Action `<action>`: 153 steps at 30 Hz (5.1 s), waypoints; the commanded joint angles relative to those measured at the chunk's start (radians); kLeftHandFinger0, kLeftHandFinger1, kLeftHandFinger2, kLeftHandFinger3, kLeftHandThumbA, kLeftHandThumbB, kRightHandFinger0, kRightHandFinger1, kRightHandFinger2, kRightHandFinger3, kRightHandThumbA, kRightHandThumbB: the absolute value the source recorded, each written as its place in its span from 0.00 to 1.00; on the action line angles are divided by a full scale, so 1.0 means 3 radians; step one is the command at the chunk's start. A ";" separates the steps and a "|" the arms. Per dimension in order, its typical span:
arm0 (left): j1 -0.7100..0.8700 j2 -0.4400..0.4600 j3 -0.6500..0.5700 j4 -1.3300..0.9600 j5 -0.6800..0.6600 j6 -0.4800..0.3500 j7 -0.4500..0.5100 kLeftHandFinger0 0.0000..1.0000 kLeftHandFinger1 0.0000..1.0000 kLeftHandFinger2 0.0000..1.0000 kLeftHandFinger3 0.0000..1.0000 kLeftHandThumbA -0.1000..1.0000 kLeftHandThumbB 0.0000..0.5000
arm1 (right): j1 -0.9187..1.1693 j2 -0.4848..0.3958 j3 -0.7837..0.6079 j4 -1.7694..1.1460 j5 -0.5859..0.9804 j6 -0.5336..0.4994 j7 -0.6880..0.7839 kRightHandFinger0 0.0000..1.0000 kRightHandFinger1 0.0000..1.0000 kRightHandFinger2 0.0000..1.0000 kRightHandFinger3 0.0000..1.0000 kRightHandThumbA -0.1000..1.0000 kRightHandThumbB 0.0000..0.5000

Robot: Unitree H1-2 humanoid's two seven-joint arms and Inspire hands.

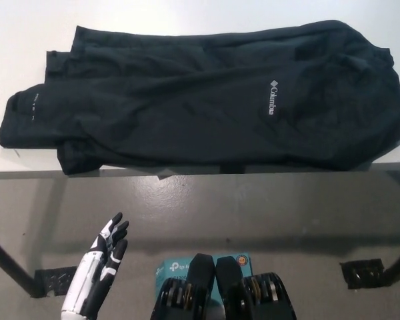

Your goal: The robot grabs the right edges of the black jacket on the table, and folds it in half

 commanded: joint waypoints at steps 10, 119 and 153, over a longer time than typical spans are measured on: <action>0.0129 0.0137 -0.0022 -0.0075 0.0059 -0.0123 -0.0078 1.00 1.00 1.00 1.00 0.92 0.01 | -0.1728 -0.0598 0.0128 0.3096 0.0601 0.0630 0.0753 1.00 1.00 1.00 1.00 1.00 0.54; -0.0006 0.0223 0.0290 -0.0301 -0.0432 0.0198 -0.0161 1.00 1.00 1.00 1.00 0.90 0.05 | -0.2582 0.0149 -0.0885 0.4557 0.1028 -0.0512 0.0073 0.00 0.05 0.71 0.96 0.00 0.23; -0.0095 0.0279 0.0287 -0.0354 -0.0349 0.0183 -0.0153 1.00 1.00 1.00 1.00 0.91 0.00 | -0.3451 0.0537 0.2158 0.3103 -0.0554 -0.0358 0.0820 0.02 0.50 0.86 0.88 0.00 0.37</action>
